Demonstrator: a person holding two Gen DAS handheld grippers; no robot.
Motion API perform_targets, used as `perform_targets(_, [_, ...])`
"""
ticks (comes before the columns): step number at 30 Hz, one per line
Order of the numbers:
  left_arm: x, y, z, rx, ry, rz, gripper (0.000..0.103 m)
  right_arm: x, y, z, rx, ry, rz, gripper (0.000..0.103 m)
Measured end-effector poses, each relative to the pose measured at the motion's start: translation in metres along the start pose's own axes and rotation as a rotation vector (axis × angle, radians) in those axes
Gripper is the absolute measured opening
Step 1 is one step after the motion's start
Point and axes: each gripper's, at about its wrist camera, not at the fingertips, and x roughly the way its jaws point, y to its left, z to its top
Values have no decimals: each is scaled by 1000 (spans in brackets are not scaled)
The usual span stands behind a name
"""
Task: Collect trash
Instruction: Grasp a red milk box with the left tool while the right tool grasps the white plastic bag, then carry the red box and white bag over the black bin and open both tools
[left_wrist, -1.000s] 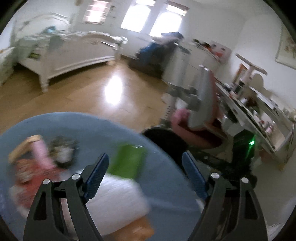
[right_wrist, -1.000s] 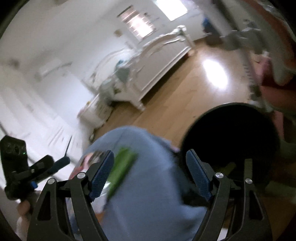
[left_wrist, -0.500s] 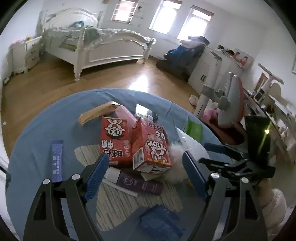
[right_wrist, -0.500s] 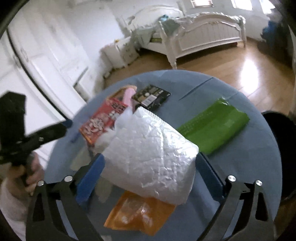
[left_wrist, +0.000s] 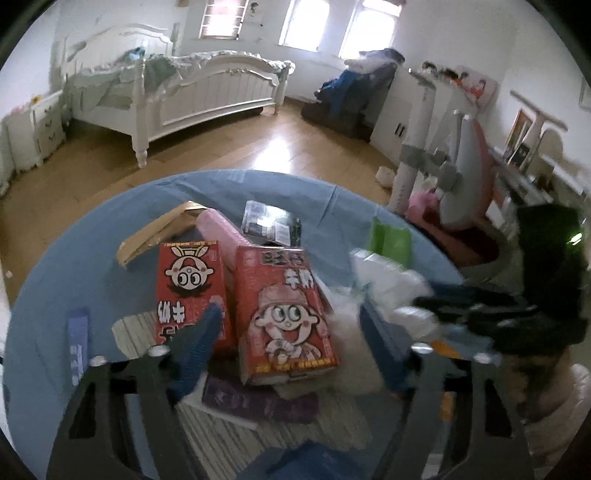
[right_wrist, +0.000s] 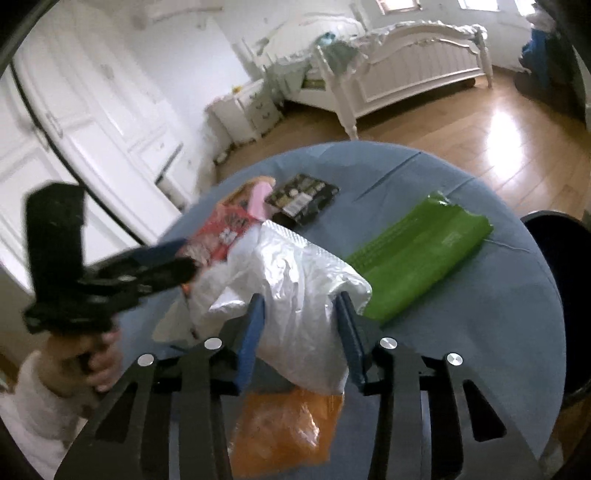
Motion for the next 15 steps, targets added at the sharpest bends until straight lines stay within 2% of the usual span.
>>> perform_targets(1, [4, 0, 0, 8, 15, 17, 57, -4, -1, 0, 6, -12, 9, 40])
perform_targets(2, [6, 2, -1, 9, 20, 19, 55, -10, -3, 0, 14, -27, 18, 40])
perform_targets(4, [5, 6, -2, 0, 9, 15, 54, -16, -4, 1, 20, -45, 19, 40])
perform_targets(11, [-3, 10, -2, 22, -7, 68, 51, -25, -10, -1, 62, -83, 66, 40])
perform_targets(15, [-19, 11, 1, 5, -53, 66, 51, -36, -14, 0, 82, -133, 108, 40])
